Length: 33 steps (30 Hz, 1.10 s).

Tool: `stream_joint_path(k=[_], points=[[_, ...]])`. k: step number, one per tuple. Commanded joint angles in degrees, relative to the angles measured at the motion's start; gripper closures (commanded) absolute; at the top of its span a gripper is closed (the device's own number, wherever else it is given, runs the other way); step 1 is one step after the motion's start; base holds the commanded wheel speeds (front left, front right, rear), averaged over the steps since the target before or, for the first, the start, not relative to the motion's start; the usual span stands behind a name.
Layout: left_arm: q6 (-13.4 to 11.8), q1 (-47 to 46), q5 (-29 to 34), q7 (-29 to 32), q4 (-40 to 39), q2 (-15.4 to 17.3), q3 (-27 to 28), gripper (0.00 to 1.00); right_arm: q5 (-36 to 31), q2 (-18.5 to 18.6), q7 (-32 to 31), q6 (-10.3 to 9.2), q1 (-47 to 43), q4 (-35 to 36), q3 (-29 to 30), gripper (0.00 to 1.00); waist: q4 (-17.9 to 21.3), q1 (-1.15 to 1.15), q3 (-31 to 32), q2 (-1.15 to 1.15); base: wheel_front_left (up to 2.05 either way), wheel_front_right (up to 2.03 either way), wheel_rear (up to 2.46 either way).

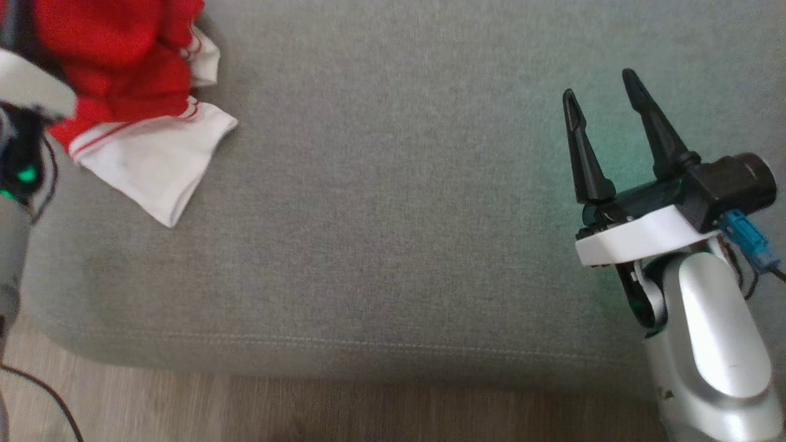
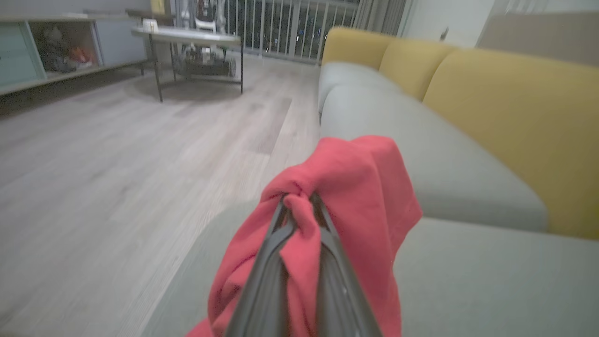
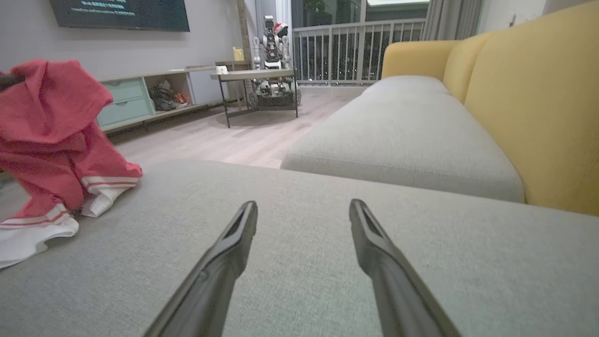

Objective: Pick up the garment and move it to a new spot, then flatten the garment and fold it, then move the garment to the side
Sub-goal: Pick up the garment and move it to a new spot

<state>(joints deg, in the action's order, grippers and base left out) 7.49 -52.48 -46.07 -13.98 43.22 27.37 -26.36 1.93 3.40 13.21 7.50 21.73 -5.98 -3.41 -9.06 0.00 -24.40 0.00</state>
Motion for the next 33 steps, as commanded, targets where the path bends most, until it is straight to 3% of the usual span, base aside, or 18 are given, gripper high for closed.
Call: stream_joint_path(k=[1, 6, 15, 25, 33], points=[[-0.2, -3.3, 0.6, -0.8, -3.1, 3.4, 4.0, 1.0, 0.5, -0.5, 0.7, -0.01, -0.1, 1.1, -1.0, 0.0, -0.4, 0.0, 3.3, 0.0, 0.0, 0.0, 0.0], [-0.9, 0.6, 5.2, -1.0, -14.5, 1.2, 12.5, 1.0, 2.1, -0.5, 1.3, -0.01, -1.0, -0.7, -0.9, 0.0, -0.3, 0.0, 8.8, 0.0, 0.0, 0.0, 0.0], [-2.8, 8.2, 8.3, -1.0, -28.8, -4.6, 16.9, 1.0, 4.8, -0.5, 1.7, -0.01, -1.6, -1.6, -1.2, 0.0, 3.3, 0.0, 13.6, 0.0, 0.0, 0.0, 0.0], [-5.9, 8.8, 9.2, 0.1, -37.0, -10.3, 13.1, 1.0, 6.5, -0.5, 1.8, -0.01, -0.5, 2.3, -2.0, 0.0, 11.7, 0.0, 10.8, 0.0, 0.0, 0.0, 0.0], [-5.1, 5.6, 7.6, 2.8, -38.7, -14.6, 9.2, 1.0, 8.3, -0.5, 1.8, -0.01, 0.7, 5.1, -2.3, 0.0, 17.3, 0.0, 8.9, 0.0, 0.0, 0.0, 0.0]])
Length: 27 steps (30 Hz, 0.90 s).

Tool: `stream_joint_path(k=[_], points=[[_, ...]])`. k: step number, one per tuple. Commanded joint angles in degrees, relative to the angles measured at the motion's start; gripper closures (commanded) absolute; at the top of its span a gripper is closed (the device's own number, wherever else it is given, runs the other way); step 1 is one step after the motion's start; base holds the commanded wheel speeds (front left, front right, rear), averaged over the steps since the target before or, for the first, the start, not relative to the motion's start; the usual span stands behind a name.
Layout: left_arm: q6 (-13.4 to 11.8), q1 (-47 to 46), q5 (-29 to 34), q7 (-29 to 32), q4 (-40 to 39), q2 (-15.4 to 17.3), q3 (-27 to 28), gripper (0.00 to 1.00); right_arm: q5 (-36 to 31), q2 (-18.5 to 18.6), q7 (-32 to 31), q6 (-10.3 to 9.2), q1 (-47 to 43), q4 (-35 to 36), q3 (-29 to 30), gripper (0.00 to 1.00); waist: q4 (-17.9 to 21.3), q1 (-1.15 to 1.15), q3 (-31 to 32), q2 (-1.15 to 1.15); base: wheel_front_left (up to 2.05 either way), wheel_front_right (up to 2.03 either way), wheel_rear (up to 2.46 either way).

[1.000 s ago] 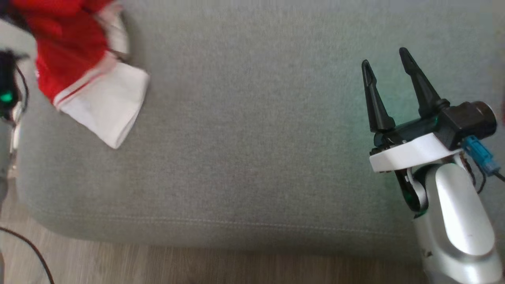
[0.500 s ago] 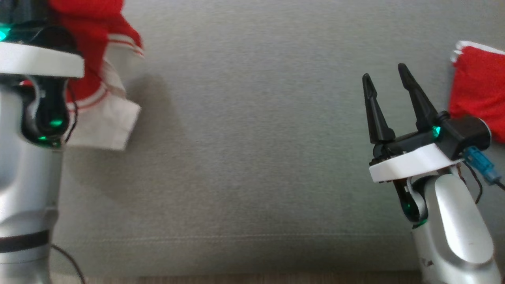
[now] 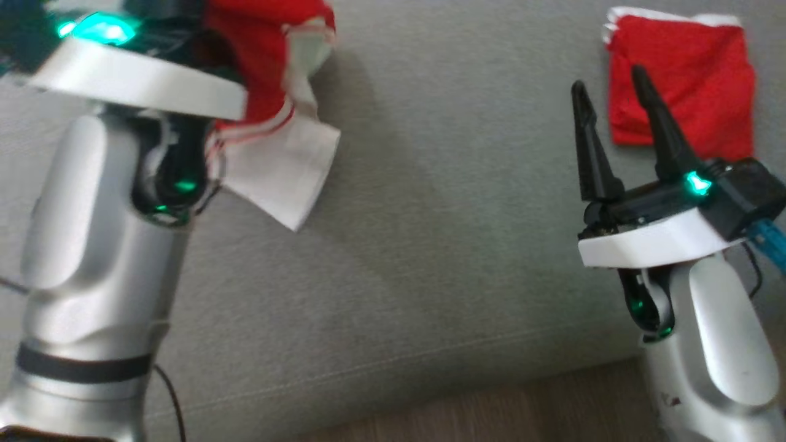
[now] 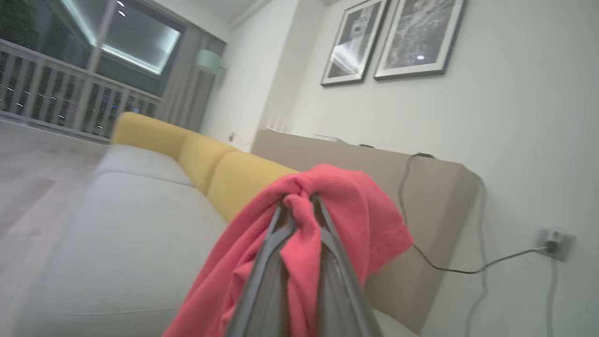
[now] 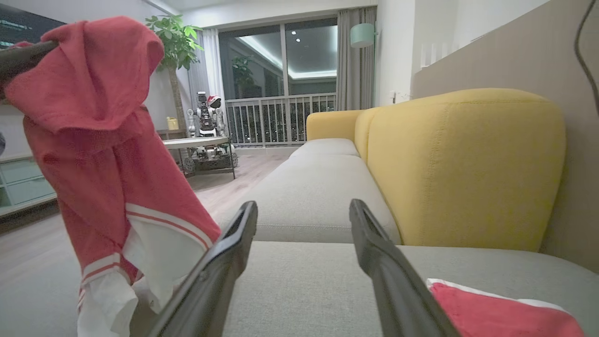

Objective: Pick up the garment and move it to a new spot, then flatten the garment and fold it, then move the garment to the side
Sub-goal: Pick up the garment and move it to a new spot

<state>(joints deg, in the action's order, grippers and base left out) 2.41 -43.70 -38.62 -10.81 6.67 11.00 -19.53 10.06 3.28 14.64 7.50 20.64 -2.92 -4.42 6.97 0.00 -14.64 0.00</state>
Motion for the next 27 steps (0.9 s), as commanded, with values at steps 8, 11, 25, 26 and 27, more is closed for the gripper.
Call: stream_joint_path(k=[8, 11, 25, 26, 27], points=[[-0.6, -4.3, -8.3, 5.0, -8.7, -5.2, -0.3, 1.0, 1.4, -0.4, 0.4, -0.01, 2.0, 3.5, -0.8, 0.0, 3.2, 0.0, -2.0, 0.0, 0.0, 0.0, 0.0], [-2.2, -4.7, -10.0, 5.5, -8.9, -5.7, 1.0, 1.0, 1.6, -0.4, 0.4, -0.01, 2.3, 3.7, -0.5, 0.0, 2.9, 0.0, -2.6, 0.0, 0.0, 0.0, 0.0], [-4.4, 1.4, -4.3, 1.3, 25.4, 8.4, 6.8, 0.95, 0.6, -0.4, 0.4, -0.01, 4.2, 1.7, -0.9, 0.0, -0.4, 0.0, -5.2, 0.0, 0.0, 0.0, 0.0], [-4.4, 1.4, -4.1, 0.4, 27.9, 8.7, 7.1, 0.73, 0.3, -0.4, 0.4, -0.01, 4.2, 1.5, -1.0, 0.0, -0.7, 0.0, -5.2, 0.0, 0.0, 0.0, 0.0], [-4.3, 1.2, -3.9, -0.4, 30.1, 8.7, 7.2, 0.53, 0.0, -0.4, 0.4, -0.01, 4.2, 1.3, -1.1, 0.0, -1.0, 0.0, -5.2, 0.0, 0.0, 0.0, 0.0]])
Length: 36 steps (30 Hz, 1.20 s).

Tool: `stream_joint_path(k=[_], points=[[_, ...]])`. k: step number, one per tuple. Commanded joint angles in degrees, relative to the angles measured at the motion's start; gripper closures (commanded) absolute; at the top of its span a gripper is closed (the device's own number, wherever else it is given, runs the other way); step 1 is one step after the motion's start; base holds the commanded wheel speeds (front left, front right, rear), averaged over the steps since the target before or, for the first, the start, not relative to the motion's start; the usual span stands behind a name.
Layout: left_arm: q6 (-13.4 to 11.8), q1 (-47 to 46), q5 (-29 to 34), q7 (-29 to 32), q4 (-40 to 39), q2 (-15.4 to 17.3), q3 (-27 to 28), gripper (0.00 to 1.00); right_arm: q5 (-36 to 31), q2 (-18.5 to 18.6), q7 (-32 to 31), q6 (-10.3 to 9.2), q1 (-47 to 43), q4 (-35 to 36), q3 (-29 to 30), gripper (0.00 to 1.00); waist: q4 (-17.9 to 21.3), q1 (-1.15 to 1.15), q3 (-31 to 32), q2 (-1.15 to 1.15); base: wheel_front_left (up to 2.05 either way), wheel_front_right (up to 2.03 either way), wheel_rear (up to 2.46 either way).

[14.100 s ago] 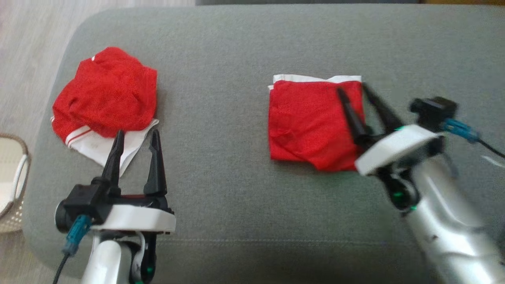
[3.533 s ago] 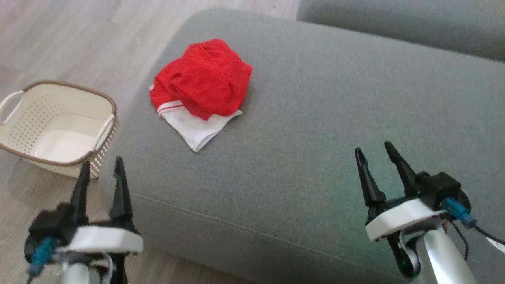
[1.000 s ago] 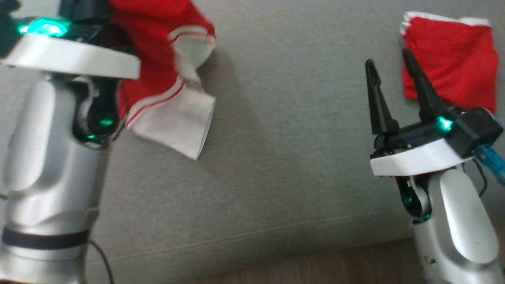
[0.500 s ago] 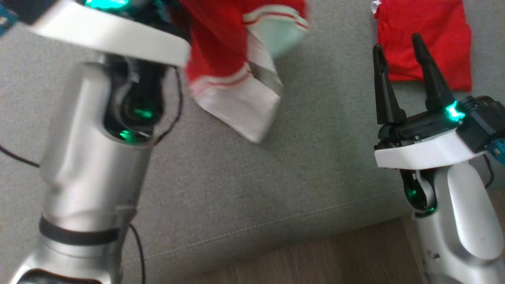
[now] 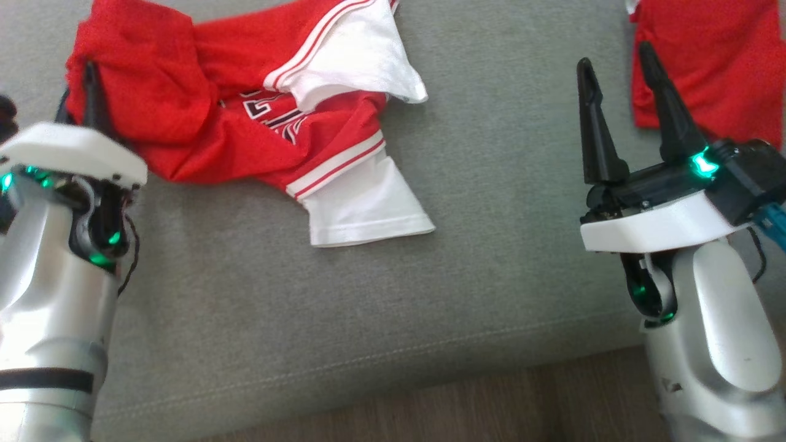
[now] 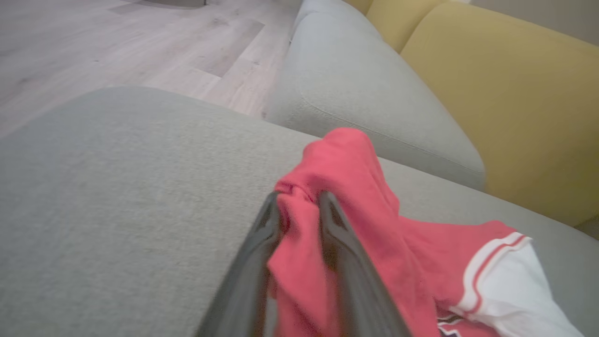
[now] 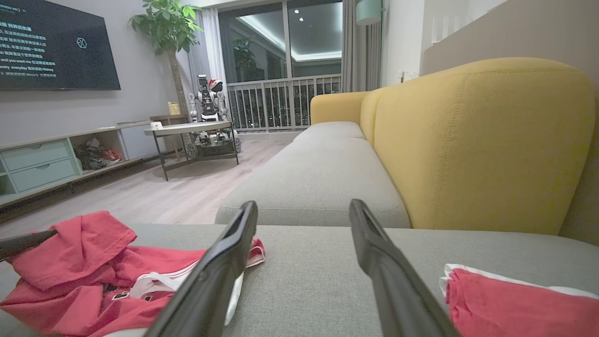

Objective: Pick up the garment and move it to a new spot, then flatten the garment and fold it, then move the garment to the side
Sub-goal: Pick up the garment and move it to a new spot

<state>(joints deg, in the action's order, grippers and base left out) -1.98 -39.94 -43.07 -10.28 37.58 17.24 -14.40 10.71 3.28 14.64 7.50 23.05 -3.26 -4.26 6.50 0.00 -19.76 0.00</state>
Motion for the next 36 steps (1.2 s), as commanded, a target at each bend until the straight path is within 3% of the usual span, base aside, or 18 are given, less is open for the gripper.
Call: stream_joint_path(k=[1, 2, 7, 11, 18, 27, 36], points=[[0.1, -2.7, 0.5, -1.6, 1.1, 2.1, 2.3, 0.06, -0.9, -0.4, 0.4, -0.01, 1.8, 1.4, -1.3, 0.0, -0.9, 0.0, 0.0, 0.0, 0.0, 0.0, 0.0], [0.6, -2.8, 0.4, -2.1, 2.7, 1.6, 2.3, 0.0, -1.2, -0.4, 0.4, -0.01, 1.8, 1.0, -1.4, 0.0, -1.3, 0.0, 0.2, 0.0, 0.0, 0.0, 0.0], [2.4, -3.9, 0.8, -4.4, 6.7, 0.4, 3.8, 0.0, -2.4, -0.4, 0.4, -0.01, 1.7, -0.7, -1.7, 0.0, -3.0, 0.0, 1.6, 0.0, 0.0, 0.0, 0.0], [2.7, -4.0, 2.8, -4.7, 4.4, 0.1, 6.4, 0.0, -3.0, -0.4, 0.4, -0.01, 1.4, -1.6, -1.6, 0.0, -4.0, 0.0, 3.0, 0.0, 0.0, 0.0, 0.0], [4.4, 4.8, 13.3, -4.7, -11.5, -3.5, 14.1, 0.0, -4.8, -0.4, 0.4, -0.01, -1.0, -3.3, -0.9, 0.0, -7.0, 0.0, 7.3, 0.0, 0.0, 0.0, 0.0], [6.5, 23.5, 28.0, -4.7, -27.9, -9.8, 15.3, 0.0, -4.7, -0.4, 0.4, -0.01, -8.2, -5.2, 1.8, 0.0, -11.1, 0.0, 10.7, 0.0, 0.0, 0.0, 0.0], [6.5, 30.5, 29.9, -4.7, -33.9, -13.9, 18.2, 0.0, -5.2, -0.4, 0.4, -0.01, -9.0, -5.8, 2.3, 0.0, -13.3, 0.0, 10.8, 0.0, 0.0, 0.0, 0.0]])
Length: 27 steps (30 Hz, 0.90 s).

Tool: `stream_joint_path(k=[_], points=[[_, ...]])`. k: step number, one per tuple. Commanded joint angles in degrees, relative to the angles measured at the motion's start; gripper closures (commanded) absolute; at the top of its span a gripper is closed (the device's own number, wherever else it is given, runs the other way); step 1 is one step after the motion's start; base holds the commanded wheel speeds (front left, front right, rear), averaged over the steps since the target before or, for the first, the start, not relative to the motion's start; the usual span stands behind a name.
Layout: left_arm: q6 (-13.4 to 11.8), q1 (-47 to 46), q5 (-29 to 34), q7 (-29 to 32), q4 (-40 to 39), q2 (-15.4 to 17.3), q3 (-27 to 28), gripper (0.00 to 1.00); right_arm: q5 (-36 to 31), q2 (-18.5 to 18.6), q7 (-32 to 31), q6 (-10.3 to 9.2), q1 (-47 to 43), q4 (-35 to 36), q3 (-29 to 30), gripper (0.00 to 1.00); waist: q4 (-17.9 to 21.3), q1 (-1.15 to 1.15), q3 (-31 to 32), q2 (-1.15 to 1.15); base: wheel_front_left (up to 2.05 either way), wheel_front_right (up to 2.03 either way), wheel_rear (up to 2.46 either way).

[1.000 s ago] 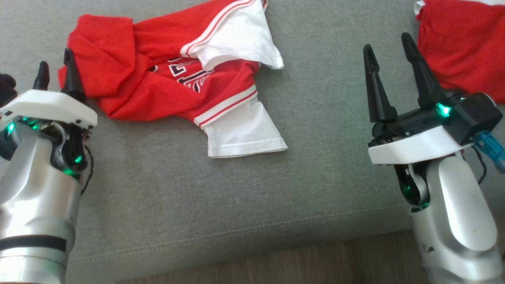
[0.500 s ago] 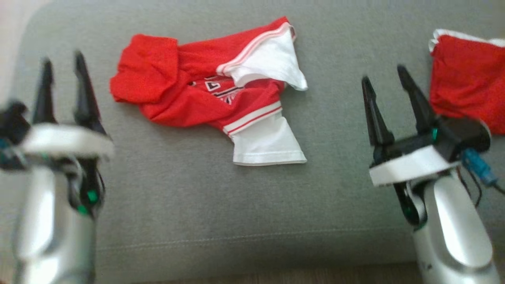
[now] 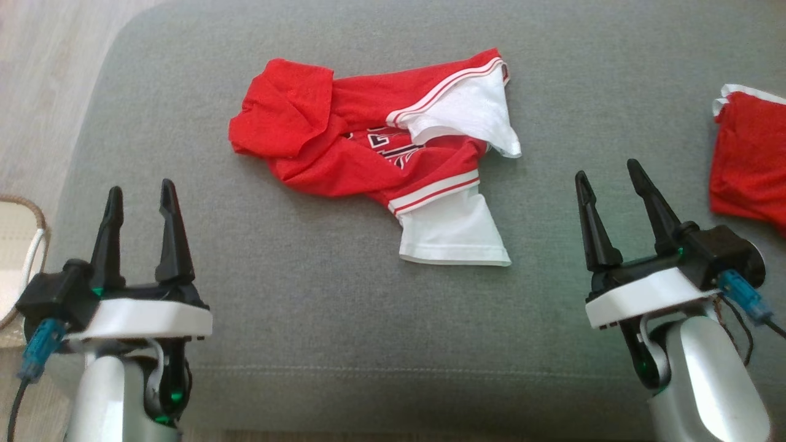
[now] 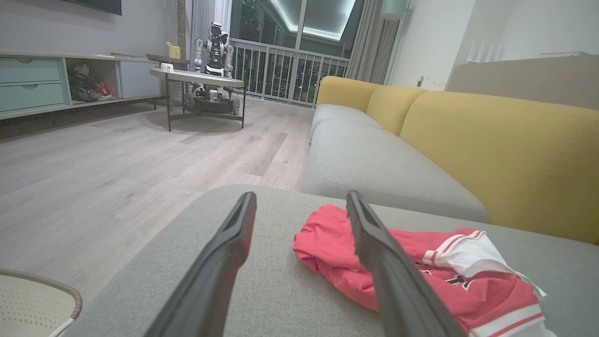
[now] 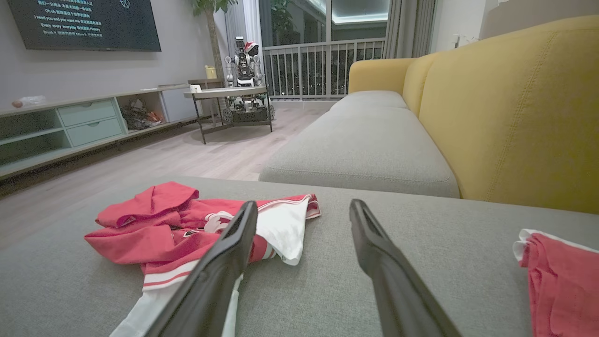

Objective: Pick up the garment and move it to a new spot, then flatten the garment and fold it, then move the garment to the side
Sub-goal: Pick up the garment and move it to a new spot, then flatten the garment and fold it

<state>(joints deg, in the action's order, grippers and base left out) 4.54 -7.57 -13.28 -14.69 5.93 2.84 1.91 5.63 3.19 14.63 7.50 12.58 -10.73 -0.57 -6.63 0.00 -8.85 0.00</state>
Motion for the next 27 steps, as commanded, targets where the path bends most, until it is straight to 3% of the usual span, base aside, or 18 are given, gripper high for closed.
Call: stream_joint_path(k=[1, 9, 17, 27], points=[[0.1, -1.9, 0.2, -0.3, -2.3, 0.4, 1.9, 0.0, -0.4, -0.3, 0.4, -0.01, 1.7, 1.5, -1.4, 0.0, -0.4, 0.0, -0.4, 0.0, 0.0, 0.0, 0.0], [1.0, -3.4, 0.7, -0.3, -1.6, 0.1, 0.0, 0.0, -7.0, -0.3, -1.4, -0.01, 8.1, -3.4, -1.0, 0.0, -3.6, 0.0, -4.5, 0.0, 0.0, 0.0, 0.0], [0.3, -5.1, -3.2, -0.3, -0.3, 0.0, -2.8, 0.0, -19.9, -0.3, -7.5, -0.01, 17.7, -16.6, 3.7, 0.0, -8.3, 0.0, -8.8, 0.0, 0.0, 0.0, 0.0], [0.1, -6.7, -6.4, -0.3, 0.5, 0.0, -3.1, 0.0, -28.0, -0.2, -5.4, -0.01, 23.0, -24.6, 8.4, 0.0, -10.9, 0.0, -11.1, 0.0, 0.0, 0.0, 0.0]])
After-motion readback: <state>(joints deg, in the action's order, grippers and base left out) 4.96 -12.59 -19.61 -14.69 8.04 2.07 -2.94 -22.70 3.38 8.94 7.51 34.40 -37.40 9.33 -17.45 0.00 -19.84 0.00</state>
